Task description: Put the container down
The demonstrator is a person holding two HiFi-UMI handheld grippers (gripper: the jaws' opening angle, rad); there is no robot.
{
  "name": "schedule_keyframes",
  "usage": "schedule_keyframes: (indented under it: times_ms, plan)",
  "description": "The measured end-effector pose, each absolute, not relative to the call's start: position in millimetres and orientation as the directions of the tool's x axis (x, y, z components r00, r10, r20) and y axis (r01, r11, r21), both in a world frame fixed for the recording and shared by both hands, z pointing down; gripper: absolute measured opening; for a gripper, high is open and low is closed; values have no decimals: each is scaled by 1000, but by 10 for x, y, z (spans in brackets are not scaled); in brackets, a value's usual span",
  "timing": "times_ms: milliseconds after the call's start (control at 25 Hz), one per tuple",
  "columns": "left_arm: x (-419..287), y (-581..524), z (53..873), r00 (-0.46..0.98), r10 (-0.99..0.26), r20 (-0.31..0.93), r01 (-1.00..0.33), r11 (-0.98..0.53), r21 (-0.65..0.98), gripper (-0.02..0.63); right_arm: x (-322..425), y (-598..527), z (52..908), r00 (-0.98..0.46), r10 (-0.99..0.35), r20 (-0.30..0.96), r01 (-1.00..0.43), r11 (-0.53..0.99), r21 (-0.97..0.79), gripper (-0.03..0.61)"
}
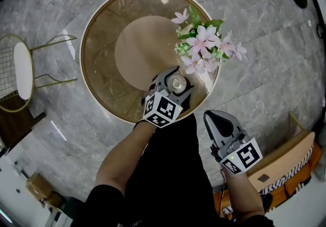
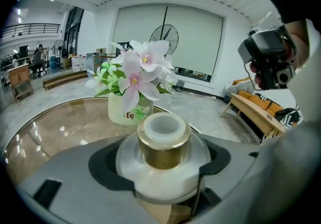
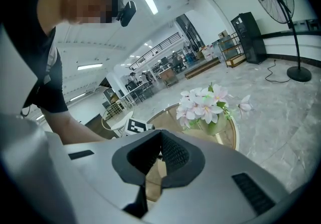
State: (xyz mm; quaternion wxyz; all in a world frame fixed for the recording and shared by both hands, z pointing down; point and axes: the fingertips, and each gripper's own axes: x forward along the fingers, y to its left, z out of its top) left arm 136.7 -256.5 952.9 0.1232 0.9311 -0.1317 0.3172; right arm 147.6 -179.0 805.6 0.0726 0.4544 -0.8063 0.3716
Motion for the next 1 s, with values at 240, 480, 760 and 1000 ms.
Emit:
schedule_keyframes:
  times_ms: [240,480,760,1000]
  plan:
    - [1475,-2591,9626,759,-154,632,-292,-949,120,344,1544,-1745,8134,-557,-692,460,-796,285,-534,15]
    - [1489,-2573,9696,754,-150,640,-279,-954,106,344,1523,-1707,8178,-559,-693,456,-792,283,-541,15]
    - [1489,-2546,9751,746,-145,650,-267,-959,92,345,1486,-1670,8183,-562,-694,451,-790,288,-542,15]
    - [1471,-2534,9741,748,-157,645,-265,-961,74,345,1452,-1688,8115,-561,-703,436,-789,296,-539,15]
